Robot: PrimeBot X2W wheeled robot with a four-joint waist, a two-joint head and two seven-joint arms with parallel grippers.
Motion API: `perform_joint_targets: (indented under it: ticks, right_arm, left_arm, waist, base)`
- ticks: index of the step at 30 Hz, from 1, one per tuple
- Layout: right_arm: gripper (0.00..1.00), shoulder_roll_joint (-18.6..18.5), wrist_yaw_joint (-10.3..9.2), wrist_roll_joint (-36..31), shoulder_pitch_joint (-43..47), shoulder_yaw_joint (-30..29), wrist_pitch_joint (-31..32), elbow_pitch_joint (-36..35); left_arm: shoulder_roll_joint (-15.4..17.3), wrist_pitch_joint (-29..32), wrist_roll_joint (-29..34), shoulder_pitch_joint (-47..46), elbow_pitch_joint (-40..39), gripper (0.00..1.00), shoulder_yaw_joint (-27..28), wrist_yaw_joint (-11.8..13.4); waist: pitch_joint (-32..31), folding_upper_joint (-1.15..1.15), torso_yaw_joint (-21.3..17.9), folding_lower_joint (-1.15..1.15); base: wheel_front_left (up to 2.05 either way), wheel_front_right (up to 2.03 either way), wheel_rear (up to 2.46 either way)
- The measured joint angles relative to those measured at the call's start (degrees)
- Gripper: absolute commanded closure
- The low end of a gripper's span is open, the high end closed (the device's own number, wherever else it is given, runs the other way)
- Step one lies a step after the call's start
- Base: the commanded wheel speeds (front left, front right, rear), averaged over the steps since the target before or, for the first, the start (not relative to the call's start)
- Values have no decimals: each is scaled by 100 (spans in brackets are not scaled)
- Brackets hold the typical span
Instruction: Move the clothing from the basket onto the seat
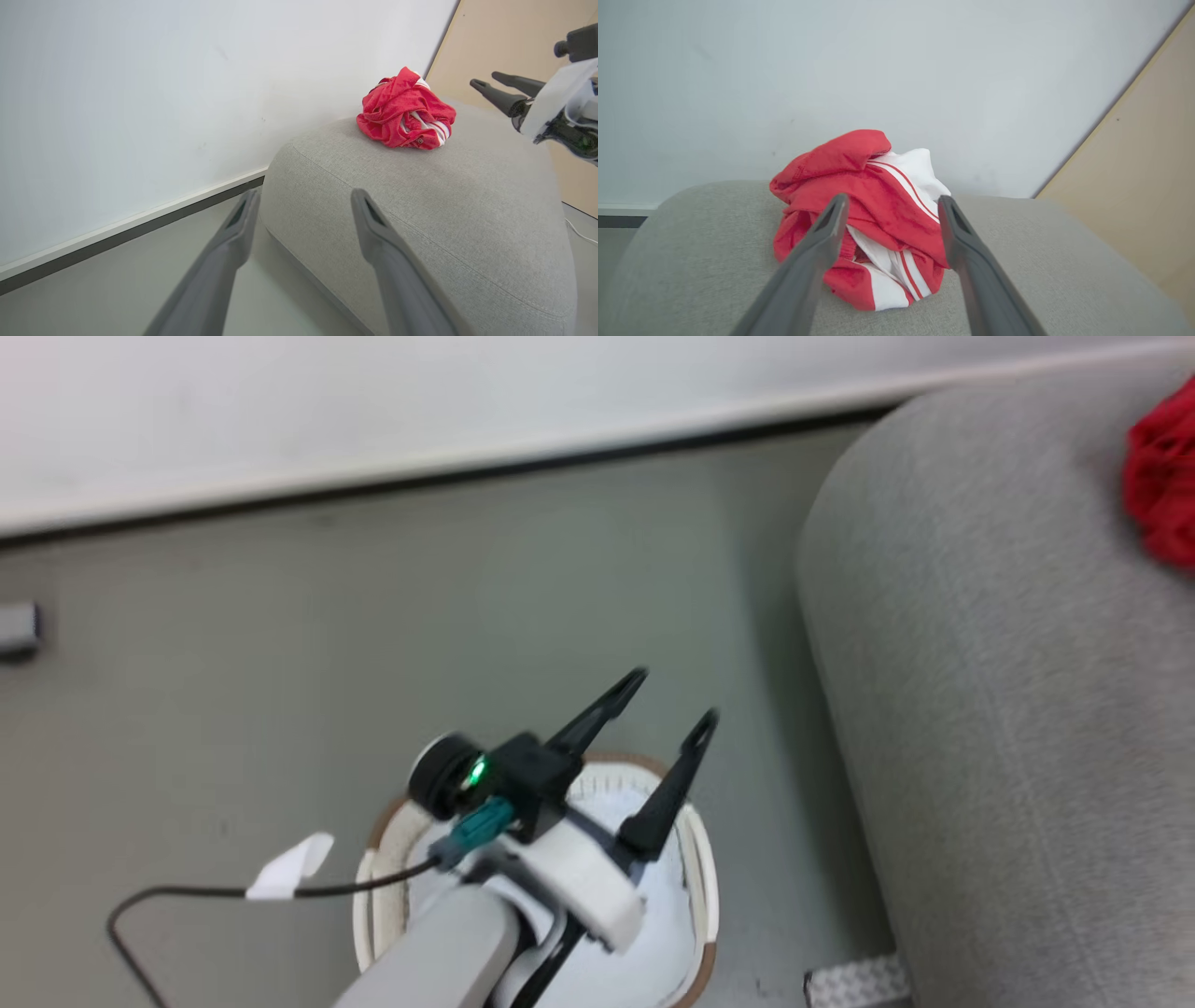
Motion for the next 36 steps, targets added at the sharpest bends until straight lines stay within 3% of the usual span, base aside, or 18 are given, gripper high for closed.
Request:
perform_joint_targets:
  ticks: [10, 15, 21, 27, 36]
  right_arm:
    - [0, 501, 0, 862, 1788, 1166, -12, -1461]
    - [0, 726, 0, 1295, 2735, 1647, -11, -1971]
    - [0, 1188, 0, 1360, 3647, 2090, -11, -2343]
    - [0, 1412, 0, 1199, 4086, 2234, -12, -2366]
    - [0, 1467, 0, 1228, 4304, 2246, -12, -2216]
  left_arm:
    - [461, -207, -325, 1200, 40, 0, 330, 487]
    - [548, -415, -557, 1792, 187, 0, 570, 720]
    - [715, -708, -644, 2454, 439, 0, 887, 946]
    - [672, -782, -610, 2999, 461, 0, 1456, 1139]
    - [277, -797, 82, 3524, 9, 0, 2443, 1038]
  waist:
    - [-1326, 0, -17, -1]
    - [-1856, 0, 152, -2]
    - [-2254, 0, 447, -1]
    - [-2411, 0, 504, 0]
    - [-2472, 0, 593, 0]
  base:
    - [0, 0, 0]
    - [0, 0, 0]
    - [0, 0, 0]
    - [0, 0, 0]
    - [0, 0, 0]
